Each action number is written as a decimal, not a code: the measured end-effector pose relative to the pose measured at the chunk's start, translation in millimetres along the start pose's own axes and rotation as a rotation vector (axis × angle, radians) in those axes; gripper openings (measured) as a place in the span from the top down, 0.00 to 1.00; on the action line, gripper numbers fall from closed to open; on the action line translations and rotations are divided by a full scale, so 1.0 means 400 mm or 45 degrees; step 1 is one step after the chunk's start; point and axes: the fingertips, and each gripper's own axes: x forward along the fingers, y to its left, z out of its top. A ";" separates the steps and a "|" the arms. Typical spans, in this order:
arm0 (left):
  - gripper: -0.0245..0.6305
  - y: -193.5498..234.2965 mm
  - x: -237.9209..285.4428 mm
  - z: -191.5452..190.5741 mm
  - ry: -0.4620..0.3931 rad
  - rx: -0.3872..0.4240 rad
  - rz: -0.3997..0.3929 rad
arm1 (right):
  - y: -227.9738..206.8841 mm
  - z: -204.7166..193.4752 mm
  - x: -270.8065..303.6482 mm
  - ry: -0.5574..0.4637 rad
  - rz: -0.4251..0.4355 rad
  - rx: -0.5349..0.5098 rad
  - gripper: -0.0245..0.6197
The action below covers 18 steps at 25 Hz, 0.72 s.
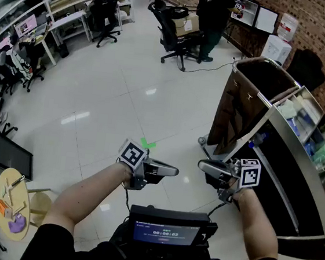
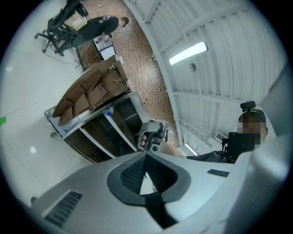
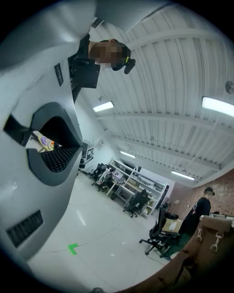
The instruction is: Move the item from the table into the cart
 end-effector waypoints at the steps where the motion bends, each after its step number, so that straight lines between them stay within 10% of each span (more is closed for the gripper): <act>1: 0.96 0.010 -0.036 -0.003 -0.038 0.021 0.058 | 0.007 0.012 0.028 -0.013 -0.010 -0.058 0.96; 12: 0.96 -0.077 -0.478 -0.044 -0.574 0.231 0.480 | 0.005 0.047 0.434 0.099 -0.078 -0.576 0.96; 18: 0.96 -0.182 -0.953 -0.134 -1.033 0.357 0.798 | 0.019 -0.004 0.819 0.062 -0.116 -0.718 0.96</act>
